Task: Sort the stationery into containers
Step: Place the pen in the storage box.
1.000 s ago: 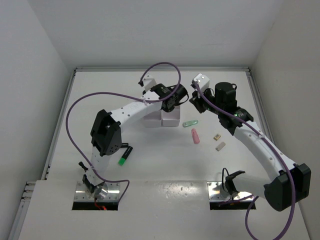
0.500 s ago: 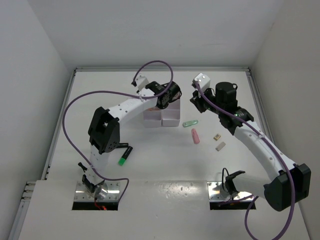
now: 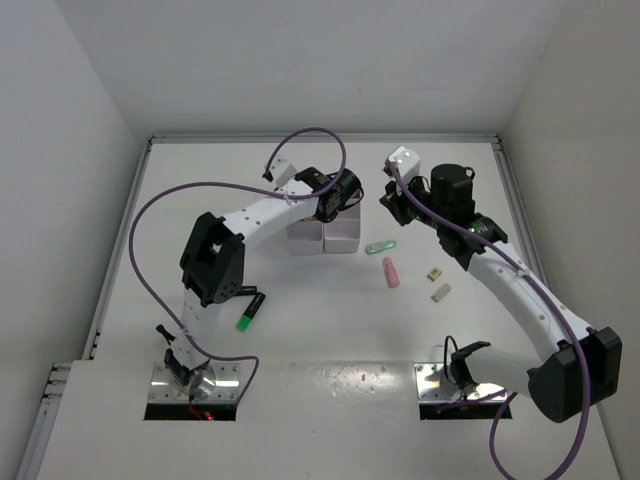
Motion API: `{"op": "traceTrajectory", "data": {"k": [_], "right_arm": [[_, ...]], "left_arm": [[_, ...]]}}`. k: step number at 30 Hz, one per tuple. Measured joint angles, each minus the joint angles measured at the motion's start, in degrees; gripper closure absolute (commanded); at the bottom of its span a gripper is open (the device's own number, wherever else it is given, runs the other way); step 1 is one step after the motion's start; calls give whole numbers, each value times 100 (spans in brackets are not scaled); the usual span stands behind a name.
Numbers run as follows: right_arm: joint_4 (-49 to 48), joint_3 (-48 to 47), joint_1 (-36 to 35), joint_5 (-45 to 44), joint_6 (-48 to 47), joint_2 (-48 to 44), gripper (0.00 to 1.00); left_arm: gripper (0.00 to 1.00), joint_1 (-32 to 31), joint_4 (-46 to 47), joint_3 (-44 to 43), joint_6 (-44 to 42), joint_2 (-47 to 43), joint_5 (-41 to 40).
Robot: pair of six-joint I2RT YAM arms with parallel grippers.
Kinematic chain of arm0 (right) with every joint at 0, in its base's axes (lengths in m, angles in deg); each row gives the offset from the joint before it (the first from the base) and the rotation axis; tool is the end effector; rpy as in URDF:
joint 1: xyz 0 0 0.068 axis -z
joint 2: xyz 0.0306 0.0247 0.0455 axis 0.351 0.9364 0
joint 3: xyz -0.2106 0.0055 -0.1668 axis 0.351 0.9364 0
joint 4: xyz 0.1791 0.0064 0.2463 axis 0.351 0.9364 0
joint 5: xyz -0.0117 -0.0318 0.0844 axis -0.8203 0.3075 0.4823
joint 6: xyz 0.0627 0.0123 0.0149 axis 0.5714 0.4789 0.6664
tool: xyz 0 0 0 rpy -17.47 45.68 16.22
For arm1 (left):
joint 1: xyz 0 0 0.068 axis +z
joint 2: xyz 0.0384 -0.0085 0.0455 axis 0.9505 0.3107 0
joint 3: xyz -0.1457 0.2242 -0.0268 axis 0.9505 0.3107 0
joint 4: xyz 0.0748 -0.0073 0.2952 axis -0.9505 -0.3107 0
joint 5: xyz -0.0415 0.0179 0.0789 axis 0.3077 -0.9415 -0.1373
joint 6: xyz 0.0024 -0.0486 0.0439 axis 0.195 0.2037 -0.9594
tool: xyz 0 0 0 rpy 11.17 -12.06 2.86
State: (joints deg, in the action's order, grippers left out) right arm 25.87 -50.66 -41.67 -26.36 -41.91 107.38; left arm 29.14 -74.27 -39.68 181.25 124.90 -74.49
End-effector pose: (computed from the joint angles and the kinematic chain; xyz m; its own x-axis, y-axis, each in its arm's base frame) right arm 0.3056 0.1317 0.3049 -0.2534 -0.2527 -0.9338 -0.6056 0.7942 -0.0505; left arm 0.3712 -0.2824 0.2379 -0.0162 -0.6430 -0.7657 -0.7436 0.5197 -0.4207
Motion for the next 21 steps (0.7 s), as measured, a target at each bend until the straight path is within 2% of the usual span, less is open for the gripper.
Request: {"op": "traceTrajectory", "data": {"k": [16,18,21], "right_arm": [[-4,33,48,2,0,-57,89],[-2,35,48,2,0,-57,89],[-4,35,81,2,0,-57,89]], "left_arm": [[100,0,9,4,295,348,-4],[96,0,15,7,308,372,22],[80,0,28,7,334,393,46]]}}
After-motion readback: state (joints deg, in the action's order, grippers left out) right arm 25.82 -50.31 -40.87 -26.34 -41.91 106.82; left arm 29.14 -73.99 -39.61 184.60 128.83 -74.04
